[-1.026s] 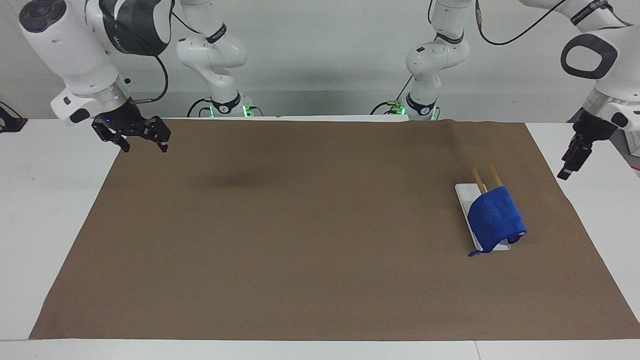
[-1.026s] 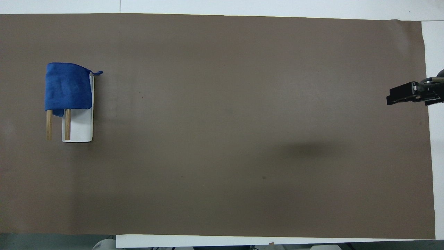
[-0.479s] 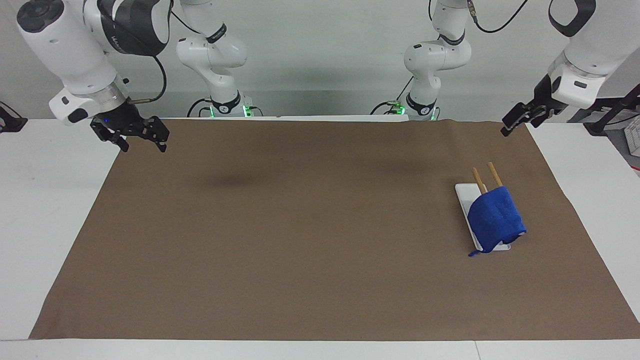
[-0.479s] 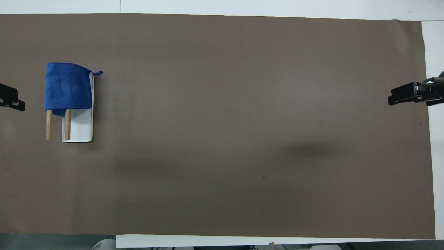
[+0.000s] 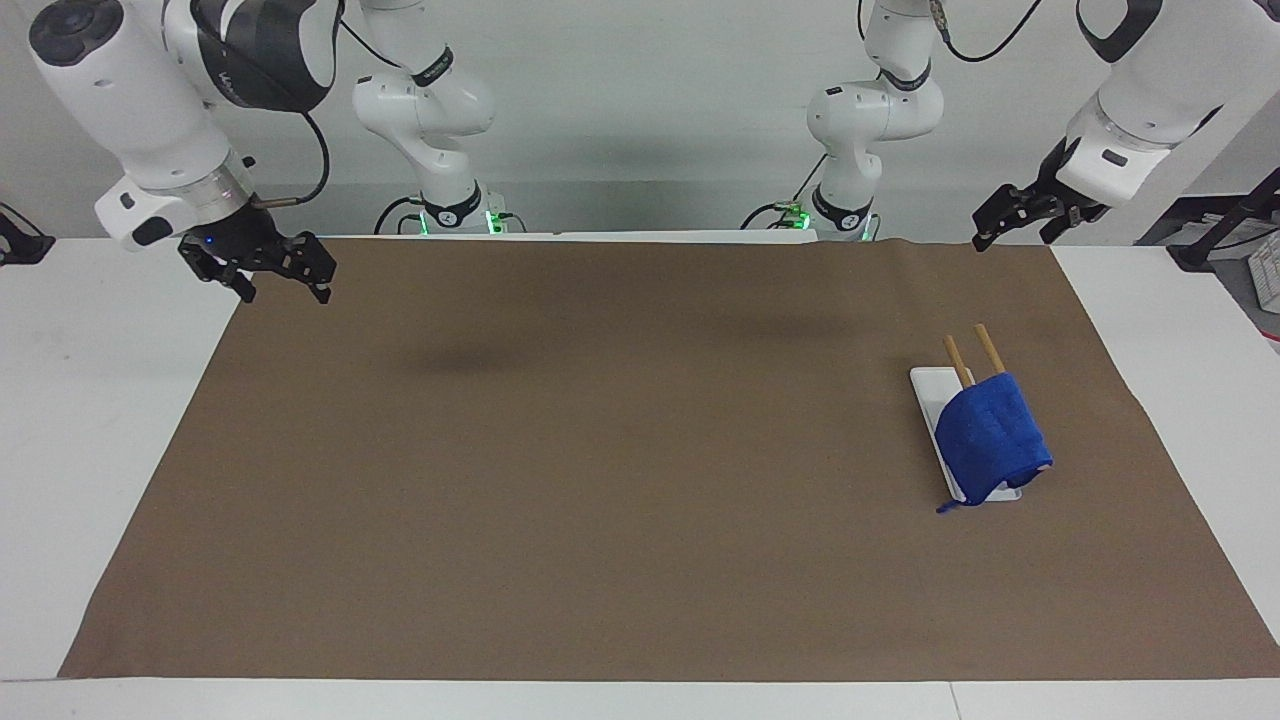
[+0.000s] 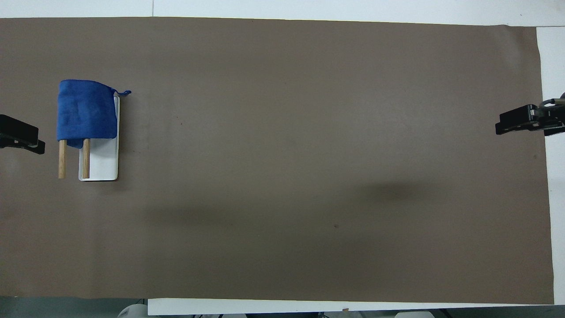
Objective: Right arm passes towel to left arm to hang
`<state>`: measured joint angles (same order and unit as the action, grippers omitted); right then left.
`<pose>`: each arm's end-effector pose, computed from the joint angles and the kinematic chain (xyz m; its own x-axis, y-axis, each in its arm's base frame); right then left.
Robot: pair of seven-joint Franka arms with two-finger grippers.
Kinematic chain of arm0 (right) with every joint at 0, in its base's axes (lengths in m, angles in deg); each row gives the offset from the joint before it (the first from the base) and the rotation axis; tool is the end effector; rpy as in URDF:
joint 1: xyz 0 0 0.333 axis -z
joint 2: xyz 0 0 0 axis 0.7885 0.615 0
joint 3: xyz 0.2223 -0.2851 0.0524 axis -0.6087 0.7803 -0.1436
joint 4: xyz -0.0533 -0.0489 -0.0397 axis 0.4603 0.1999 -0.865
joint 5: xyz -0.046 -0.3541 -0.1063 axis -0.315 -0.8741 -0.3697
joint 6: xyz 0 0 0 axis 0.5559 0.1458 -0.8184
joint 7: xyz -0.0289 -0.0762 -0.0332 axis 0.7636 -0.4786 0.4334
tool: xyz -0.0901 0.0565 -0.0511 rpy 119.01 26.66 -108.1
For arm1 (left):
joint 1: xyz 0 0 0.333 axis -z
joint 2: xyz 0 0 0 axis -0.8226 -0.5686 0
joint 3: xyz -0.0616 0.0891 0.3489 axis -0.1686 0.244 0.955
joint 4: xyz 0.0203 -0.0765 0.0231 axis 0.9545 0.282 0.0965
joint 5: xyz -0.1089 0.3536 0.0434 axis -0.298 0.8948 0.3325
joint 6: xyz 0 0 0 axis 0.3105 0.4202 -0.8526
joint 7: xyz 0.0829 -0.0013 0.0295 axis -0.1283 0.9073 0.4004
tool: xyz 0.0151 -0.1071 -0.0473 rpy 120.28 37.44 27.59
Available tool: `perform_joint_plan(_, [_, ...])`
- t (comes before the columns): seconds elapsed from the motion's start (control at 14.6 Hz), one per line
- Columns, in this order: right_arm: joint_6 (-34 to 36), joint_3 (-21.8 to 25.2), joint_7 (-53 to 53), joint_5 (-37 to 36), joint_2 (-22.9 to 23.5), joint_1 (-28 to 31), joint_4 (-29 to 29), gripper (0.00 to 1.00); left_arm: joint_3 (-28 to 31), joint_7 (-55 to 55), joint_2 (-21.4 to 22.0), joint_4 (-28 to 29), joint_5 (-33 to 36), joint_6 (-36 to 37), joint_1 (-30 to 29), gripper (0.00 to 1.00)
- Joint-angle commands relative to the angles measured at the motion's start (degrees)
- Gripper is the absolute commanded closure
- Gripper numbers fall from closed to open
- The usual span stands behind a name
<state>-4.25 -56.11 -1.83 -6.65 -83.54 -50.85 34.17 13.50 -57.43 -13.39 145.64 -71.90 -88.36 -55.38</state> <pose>0.5197 -0.0552 0.6191 0.9973 -0.0476 -0.0555 -0.0482 -0.9988 -0.0090 0.4813 -0.0511 0.6688 0.9852 0.0006 -0.1715 0.0006 -1.0000 0.0000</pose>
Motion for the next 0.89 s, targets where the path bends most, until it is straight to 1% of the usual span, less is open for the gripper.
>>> perform_joint_plan(0.0, [1.2,-0.2,-0.5,-0.2,0.3,0.5,-0.9,0.00,1.4,-1.4,-1.6,-1.4,1.1,1.2,2.1,0.00])
perform_joint_plan(0.14, [1.2,-0.2,-0.5,-0.2,0.3,0.4,-0.9,0.00,1.4,-1.4,-2.0,-1.4,1.2,1.6,2.3,0.00])
perform_joint_plan(0.21, [1.2,-0.2,-0.5,-0.2,0.3,0.5,-0.9,0.00,1.3,-1.4,-3.1,-2.3,1.1,2.2,2.6,0.00])
perform_joint_plan(0.34, [1.4,-0.2,-0.5,-0.2,0.3,0.4,-0.9,0.00,1.2,-1.4,-3.5,-5.3,1.0,3.6,2.6,0.00])
perform_joint_plan(0.68, [1.1,-0.2,-0.5,-0.2,0.1,0.0,-0.9,0.00,0.8,-1.1,-3.3,-5.1,0.4,2.0,2.6,0.00])
perform_joint_plan(0.82, [1.0,-0.4,-0.5,-0.2,-1.2,0.0,-0.9,0.00,0.6,-1.1,-3.2,-5.0,0.4,1.0,2.6,0.00])
